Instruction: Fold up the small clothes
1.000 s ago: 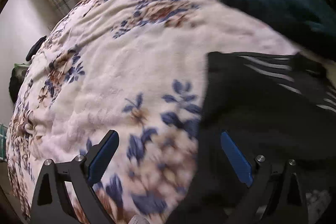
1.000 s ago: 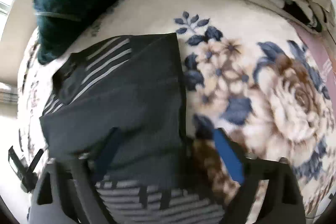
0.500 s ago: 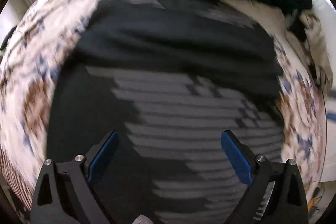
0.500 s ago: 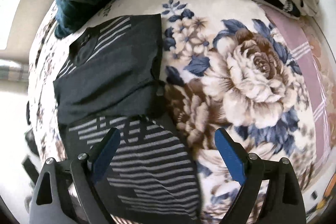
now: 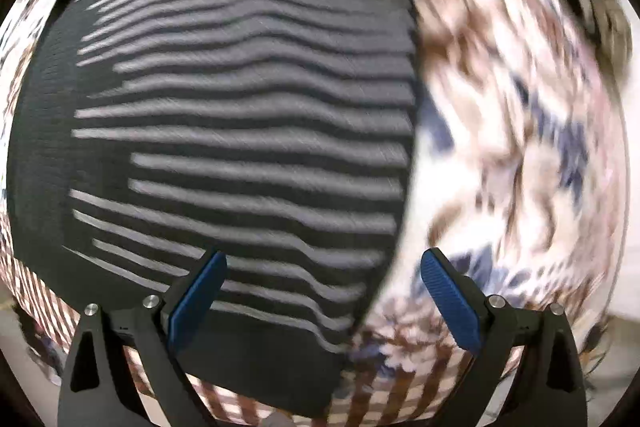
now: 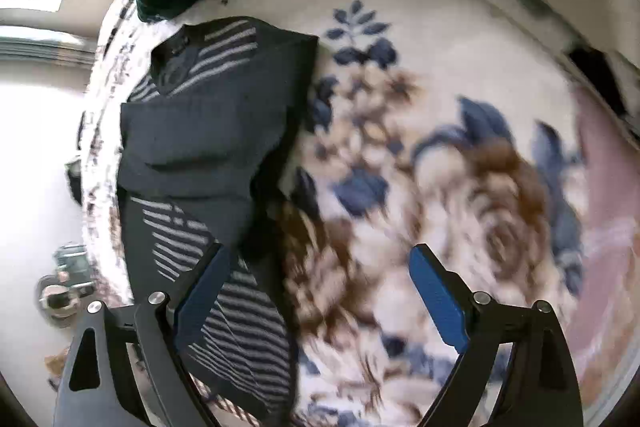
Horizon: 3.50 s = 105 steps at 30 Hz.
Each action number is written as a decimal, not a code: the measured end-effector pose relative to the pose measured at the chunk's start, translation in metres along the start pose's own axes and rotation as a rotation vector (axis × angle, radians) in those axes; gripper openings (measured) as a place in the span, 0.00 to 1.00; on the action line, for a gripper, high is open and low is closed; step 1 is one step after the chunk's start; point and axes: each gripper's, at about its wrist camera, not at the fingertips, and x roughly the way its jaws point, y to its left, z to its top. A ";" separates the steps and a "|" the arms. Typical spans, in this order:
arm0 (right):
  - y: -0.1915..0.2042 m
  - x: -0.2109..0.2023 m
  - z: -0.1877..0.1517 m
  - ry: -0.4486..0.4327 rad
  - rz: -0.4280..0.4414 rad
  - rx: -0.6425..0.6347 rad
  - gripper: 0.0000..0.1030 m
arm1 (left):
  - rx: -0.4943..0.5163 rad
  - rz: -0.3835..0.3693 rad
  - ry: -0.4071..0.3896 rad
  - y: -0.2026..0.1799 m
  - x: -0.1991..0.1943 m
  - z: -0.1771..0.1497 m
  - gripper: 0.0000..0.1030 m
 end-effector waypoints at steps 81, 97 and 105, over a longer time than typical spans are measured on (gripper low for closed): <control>0.318 0.197 -0.206 0.154 -0.174 -0.081 0.62 | -0.394 -0.253 -0.072 0.446 -0.013 -0.054 0.26; 0.289 0.234 -0.327 0.102 -0.104 0.040 0.06 | -0.307 -0.223 -0.087 0.467 -0.019 -0.073 0.08; 0.293 0.220 -0.289 0.161 -0.110 0.111 0.40 | -0.318 -0.357 -0.090 0.501 -0.067 -0.035 0.34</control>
